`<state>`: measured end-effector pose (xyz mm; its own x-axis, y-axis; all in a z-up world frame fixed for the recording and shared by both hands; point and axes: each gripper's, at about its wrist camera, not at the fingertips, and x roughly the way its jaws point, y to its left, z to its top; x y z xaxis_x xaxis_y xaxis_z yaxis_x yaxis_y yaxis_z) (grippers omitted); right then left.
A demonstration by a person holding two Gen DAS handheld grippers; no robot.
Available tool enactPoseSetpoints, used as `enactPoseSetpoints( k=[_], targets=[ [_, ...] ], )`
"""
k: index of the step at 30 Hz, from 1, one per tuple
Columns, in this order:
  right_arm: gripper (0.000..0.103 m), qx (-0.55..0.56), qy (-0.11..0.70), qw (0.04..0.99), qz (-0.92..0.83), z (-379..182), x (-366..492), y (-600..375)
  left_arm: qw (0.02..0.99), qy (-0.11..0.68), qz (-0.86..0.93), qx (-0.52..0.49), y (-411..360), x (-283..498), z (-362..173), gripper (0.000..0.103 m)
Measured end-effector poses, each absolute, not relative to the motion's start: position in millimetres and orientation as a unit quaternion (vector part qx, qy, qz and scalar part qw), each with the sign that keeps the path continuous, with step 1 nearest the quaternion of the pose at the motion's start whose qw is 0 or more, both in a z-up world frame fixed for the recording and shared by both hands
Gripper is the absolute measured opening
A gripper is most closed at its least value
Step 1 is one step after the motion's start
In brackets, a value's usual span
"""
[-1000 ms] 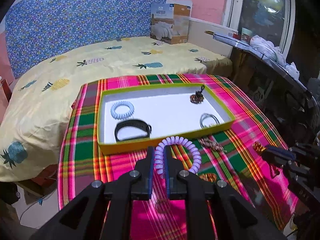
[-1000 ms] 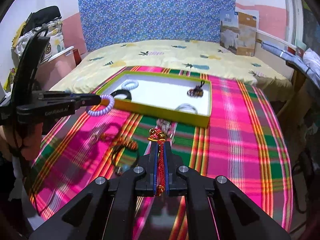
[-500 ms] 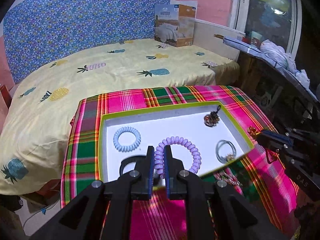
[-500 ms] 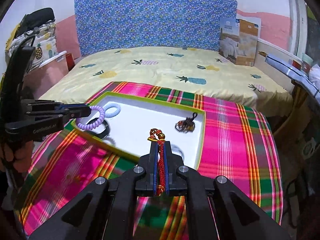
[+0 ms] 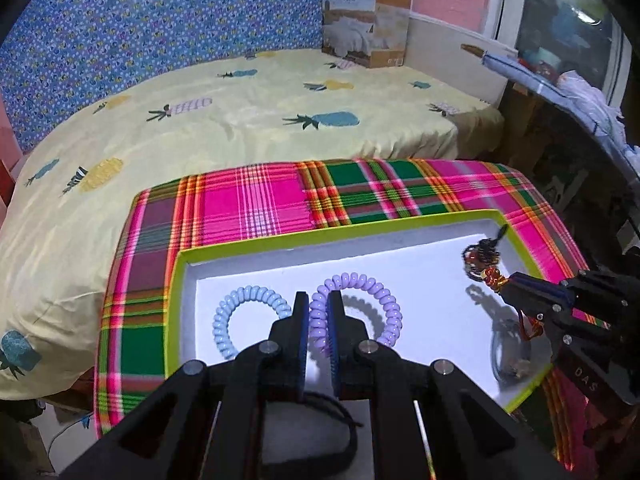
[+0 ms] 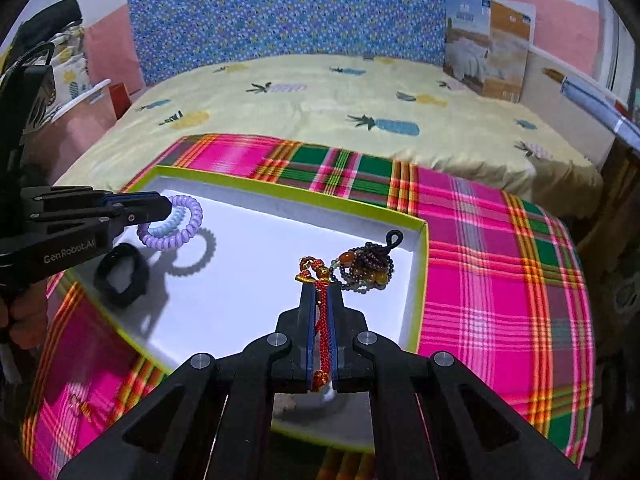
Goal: Organize jewelry
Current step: 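Lower the lavender coil into the box with the left tool while the right tool drops the tassel there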
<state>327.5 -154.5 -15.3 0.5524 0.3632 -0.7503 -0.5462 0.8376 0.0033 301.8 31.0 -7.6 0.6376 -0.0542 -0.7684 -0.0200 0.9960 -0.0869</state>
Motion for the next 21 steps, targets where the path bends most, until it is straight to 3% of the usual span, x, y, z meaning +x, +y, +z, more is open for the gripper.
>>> enactPoseSetpoints(
  k=[10, 14, 21],
  targets=[
    [0.005, -0.112, 0.419, 0.863, 0.258, -29, 340, -154, 0.890, 0.455, -0.003, -0.041, 26, 318, -25, 0.010],
    [0.017, -0.104, 0.426, 0.861, 0.257, -30, 343, -156, 0.889, 0.455, -0.008, -0.052, 28, 317, -25, 0.011],
    [0.017, -0.097, 0.419, 0.866, 0.255, -21, 335, -162, 0.897, 0.440, -0.010, -0.048, 27, 305, -13, 0.011]
  ],
)
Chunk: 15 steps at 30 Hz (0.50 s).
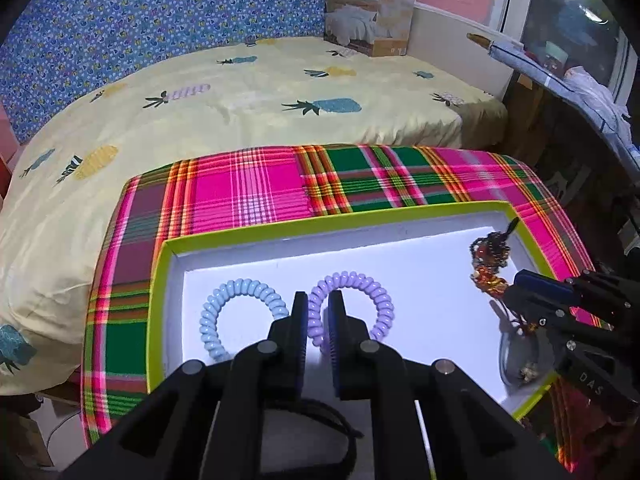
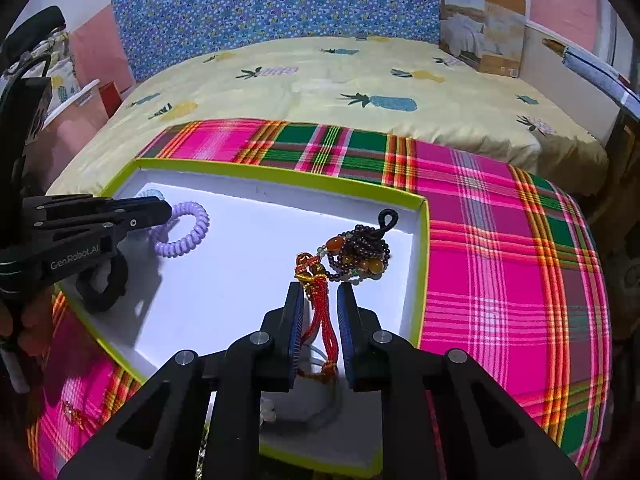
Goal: Organize jewelry
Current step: 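Lower the lavender coil into the box with the left tool while the right tool drops the tassel there, then move both open tools back over the remaining jewelry on the cloth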
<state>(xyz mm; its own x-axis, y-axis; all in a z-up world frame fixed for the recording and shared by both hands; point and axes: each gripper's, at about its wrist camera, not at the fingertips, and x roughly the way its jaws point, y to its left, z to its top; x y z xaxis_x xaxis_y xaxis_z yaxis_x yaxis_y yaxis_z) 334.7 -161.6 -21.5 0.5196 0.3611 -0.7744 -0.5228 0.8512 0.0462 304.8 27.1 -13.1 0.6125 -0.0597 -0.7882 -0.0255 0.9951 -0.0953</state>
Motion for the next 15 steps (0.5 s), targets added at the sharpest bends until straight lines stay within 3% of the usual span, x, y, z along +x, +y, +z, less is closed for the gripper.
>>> enactPoseSetpoints(
  k=[15],
  targets=[
    [0.018, -0.078, 0.376, 0.887, 0.257, 21, 251, -182, 0.916, 0.397, -0.009, -0.059, 30, 215, 28, 0.011]
  ],
)
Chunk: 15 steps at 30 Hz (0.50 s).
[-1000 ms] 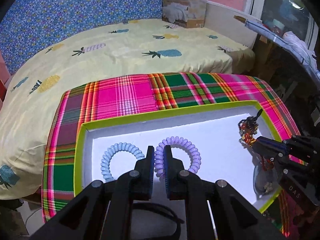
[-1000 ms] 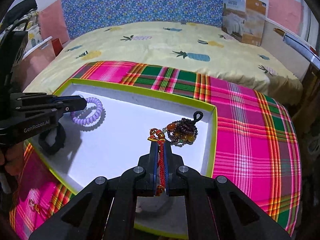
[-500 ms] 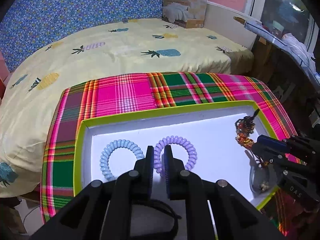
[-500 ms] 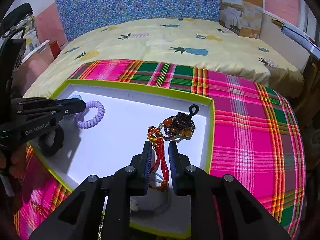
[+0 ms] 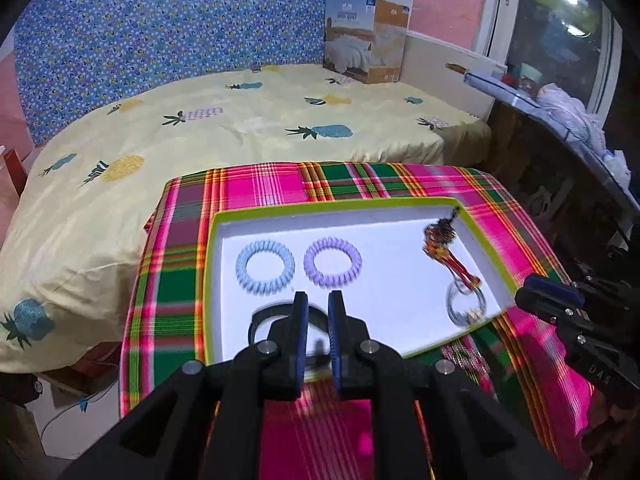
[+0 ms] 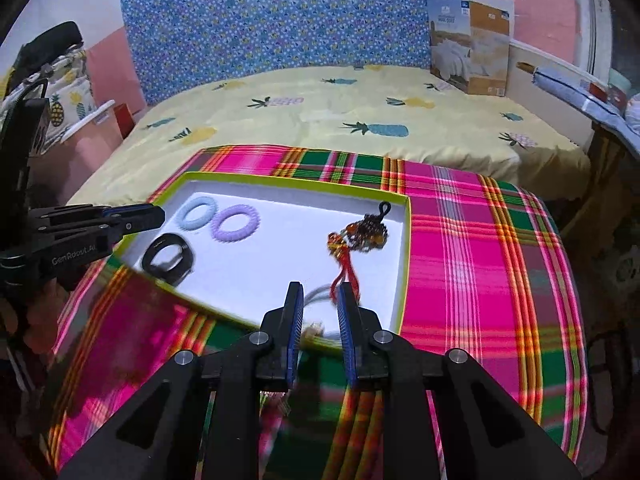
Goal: Organize jewelry
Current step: 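Move both open tools back over the remaining jewelry on the cloth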
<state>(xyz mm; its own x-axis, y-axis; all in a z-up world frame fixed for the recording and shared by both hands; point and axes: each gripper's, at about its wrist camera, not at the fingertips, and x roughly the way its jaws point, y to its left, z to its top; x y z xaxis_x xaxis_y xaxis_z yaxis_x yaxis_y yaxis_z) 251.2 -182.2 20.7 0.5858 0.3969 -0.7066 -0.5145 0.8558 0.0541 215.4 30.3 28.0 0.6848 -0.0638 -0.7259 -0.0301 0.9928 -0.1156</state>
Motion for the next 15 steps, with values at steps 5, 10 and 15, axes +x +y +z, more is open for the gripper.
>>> enactPoseSetpoints(
  k=[5, 10, 15],
  targets=[
    [0.018, -0.072, 0.365, 0.891, 0.262, 30, 217, -190, 0.919, 0.389, -0.014, -0.056, 25, 183, 34, 0.011],
    [0.018, -0.071, 0.356, 0.894, 0.262, 35, 186, -196, 0.922, 0.382, -0.021, -0.057, 19, 155, 40, 0.011],
    [0.018, -0.069, 0.350, 0.898, 0.259, 39, 161, -203, 0.924, 0.377, -0.025, -0.053, 13, 129, 42, 0.011]
  ],
)
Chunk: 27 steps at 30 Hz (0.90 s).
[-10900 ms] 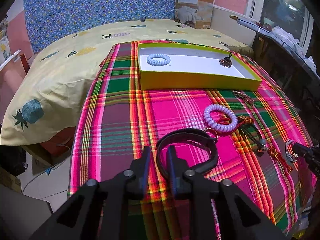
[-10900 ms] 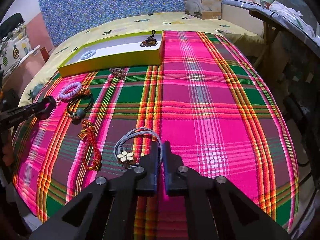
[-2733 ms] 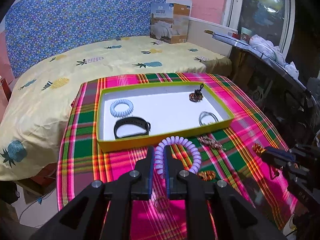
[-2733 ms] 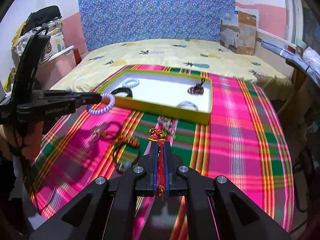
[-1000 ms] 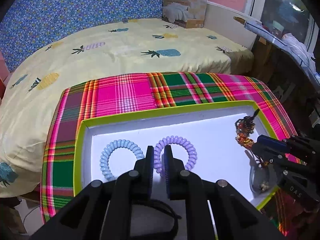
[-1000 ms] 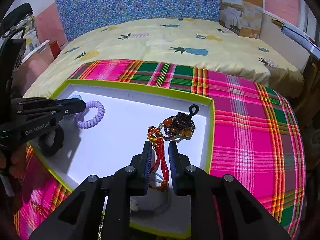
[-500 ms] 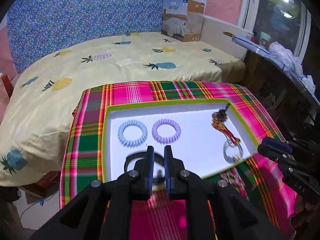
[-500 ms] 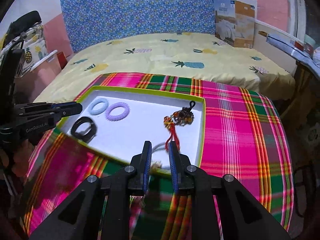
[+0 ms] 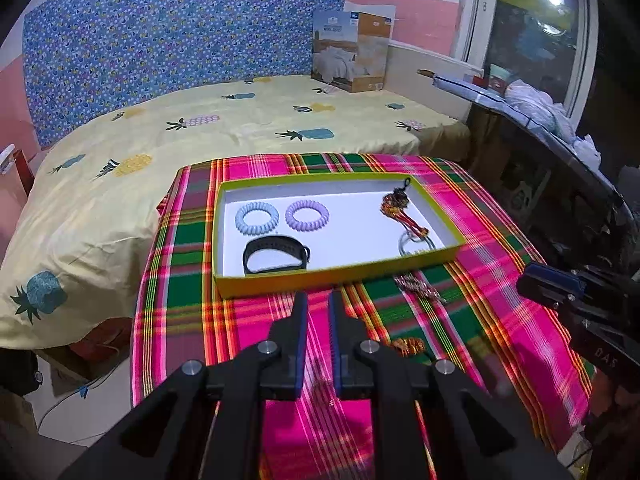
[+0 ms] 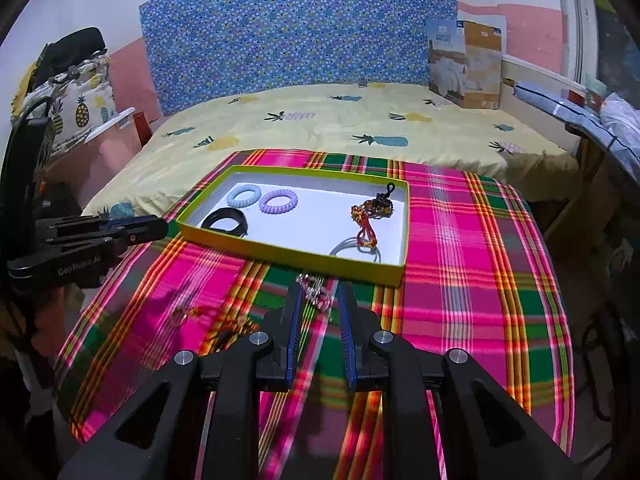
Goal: Organize jewelry
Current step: 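Move both open tools back over the remaining jewelry on the cloth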
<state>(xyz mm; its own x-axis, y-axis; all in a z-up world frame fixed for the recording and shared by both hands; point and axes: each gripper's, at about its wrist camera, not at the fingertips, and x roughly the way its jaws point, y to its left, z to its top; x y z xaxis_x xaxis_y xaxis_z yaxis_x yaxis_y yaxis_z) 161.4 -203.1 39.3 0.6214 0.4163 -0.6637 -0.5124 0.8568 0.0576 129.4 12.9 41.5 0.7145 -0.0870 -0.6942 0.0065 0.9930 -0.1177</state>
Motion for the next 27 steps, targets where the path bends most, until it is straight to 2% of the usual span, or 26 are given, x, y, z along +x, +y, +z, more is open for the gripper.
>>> enactPoseSetpoints(
  k=[17, 19, 21, 27],
  targets=[
    [0.018, -0.065, 0.348, 0.898, 0.259, 36, 115, -212, 0.930, 0.363, -0.033, -0.052, 9, 77, 40, 0.011],
    [0.018, -0.066, 0.347, 0.898, 0.261, 36, 114, -212, 0.930, 0.362, -0.031, -0.051, 9, 73, 38, 0.013],
    [0.018, -0.066, 0.347, 0.898, 0.262, 36, 113, -212, 0.930, 0.362, -0.032, -0.054, 10, 70, 37, 0.020],
    [0.018, -0.066, 0.351, 0.895, 0.267, 31, 113, -212, 0.928, 0.366, -0.026, -0.059, 16, 65, 30, 0.021]
  ],
)
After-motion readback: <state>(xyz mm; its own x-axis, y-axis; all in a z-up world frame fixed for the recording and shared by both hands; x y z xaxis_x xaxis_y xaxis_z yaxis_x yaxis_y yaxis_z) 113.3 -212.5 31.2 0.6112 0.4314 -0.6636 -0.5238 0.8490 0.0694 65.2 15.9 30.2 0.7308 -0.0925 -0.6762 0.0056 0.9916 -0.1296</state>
